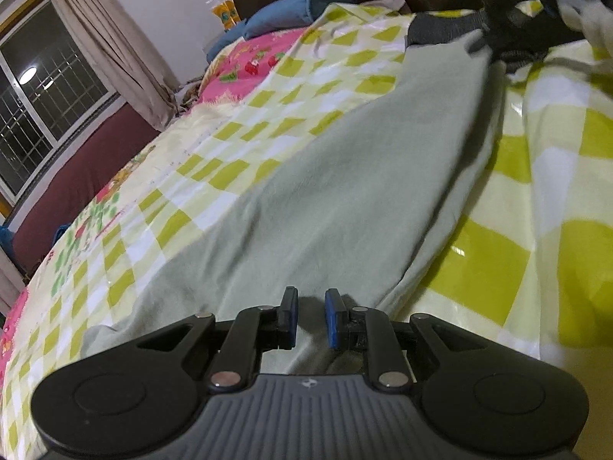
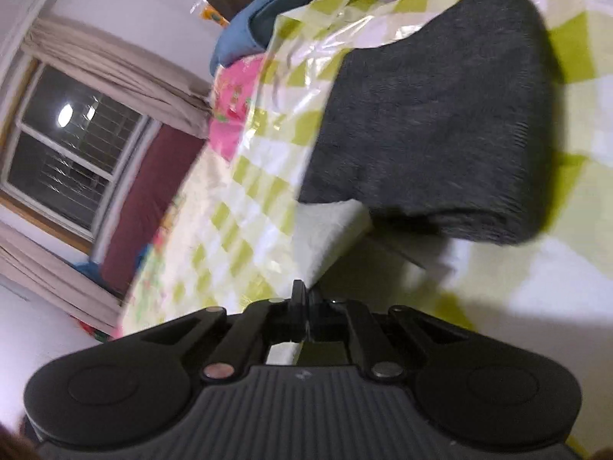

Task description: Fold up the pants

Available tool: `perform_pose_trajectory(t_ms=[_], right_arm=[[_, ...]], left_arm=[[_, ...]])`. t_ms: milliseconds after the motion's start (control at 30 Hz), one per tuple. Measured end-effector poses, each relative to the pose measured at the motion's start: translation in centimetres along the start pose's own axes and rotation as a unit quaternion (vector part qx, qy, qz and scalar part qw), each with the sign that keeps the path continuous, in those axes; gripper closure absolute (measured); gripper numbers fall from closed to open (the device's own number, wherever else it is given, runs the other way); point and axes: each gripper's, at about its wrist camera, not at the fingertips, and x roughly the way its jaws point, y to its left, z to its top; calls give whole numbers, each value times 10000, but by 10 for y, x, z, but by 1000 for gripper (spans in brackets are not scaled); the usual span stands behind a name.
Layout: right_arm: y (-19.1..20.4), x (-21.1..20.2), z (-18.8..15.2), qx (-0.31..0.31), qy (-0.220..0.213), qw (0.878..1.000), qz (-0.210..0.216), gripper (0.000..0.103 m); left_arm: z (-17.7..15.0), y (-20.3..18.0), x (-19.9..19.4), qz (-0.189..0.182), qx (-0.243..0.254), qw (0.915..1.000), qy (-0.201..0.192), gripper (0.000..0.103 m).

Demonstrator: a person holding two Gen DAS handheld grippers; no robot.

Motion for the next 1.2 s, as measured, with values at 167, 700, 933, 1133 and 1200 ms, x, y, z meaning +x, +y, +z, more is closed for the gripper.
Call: perform_pose_trajectory(t_ms=[167, 700, 933, 1133, 1200], right_arm=[[-18, 2, -7, 439, 28, 9989, -149, 93], [-4, 12, -1, 247, 174, 9982, -510, 58], [-1, 35, -9, 167, 188, 9983, -531, 68], [-7, 43, -13, 520, 456, 9976, 17, 97], [-12, 34, -13, 768, 407, 9957, 334, 99]], left_arm=[[-2, -2, -4, -14, 80, 10000, -26, 70], [-6, -4, -10, -23, -179, 9998, -116, 70], [-7, -1, -11, -37, -342, 9992, -199, 70], [-6, -1, -8, -6, -340, 9994, -111, 70], [-3, -4, -9, -24, -291, 9995, -101, 70]])
